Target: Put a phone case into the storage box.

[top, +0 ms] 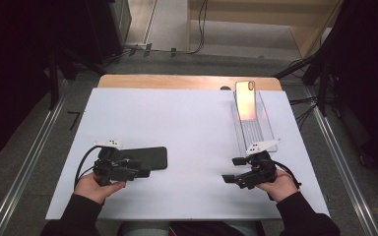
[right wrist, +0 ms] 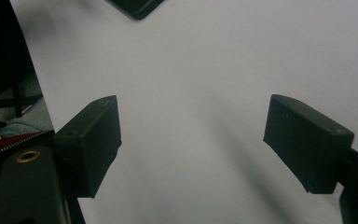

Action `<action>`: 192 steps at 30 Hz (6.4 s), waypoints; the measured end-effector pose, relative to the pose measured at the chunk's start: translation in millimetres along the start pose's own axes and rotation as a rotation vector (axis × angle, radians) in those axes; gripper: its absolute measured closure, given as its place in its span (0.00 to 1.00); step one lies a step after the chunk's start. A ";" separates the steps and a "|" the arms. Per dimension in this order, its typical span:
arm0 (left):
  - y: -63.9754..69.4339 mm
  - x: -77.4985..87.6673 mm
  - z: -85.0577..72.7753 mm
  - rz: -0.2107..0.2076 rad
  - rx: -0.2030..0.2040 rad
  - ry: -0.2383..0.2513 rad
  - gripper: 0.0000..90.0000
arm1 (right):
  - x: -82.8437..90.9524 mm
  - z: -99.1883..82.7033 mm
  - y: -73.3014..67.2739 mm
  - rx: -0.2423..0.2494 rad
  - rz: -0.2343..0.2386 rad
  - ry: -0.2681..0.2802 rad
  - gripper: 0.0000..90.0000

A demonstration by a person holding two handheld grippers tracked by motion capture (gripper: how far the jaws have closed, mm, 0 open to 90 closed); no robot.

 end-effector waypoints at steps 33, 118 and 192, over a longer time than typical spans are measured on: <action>-63.9 -8.7 -21.5 0.175 0.060 -0.140 1.00 | 5.2 -7.4 -3.7 0.026 -0.010 0.006 0.19; -8.6 -14.1 23.3 -0.022 -0.075 0.016 0.40 | 14.4 -16.2 1.0 0.020 -0.036 0.042 0.19; 1.3 5.9 -8.3 -0.019 -0.074 0.018 0.30 | -67.3 117.0 7.1 -0.026 -0.117 0.070 0.00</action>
Point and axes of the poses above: each handheld gripper's, and its own axes: x roughly backward along the jaws, z roughly out of its top, y roughly to its right, the point moved 6 cm from there along -x, roughly forward along the jaws, and after that the axes turned 2 degrees about x, right-handed, at the moved point
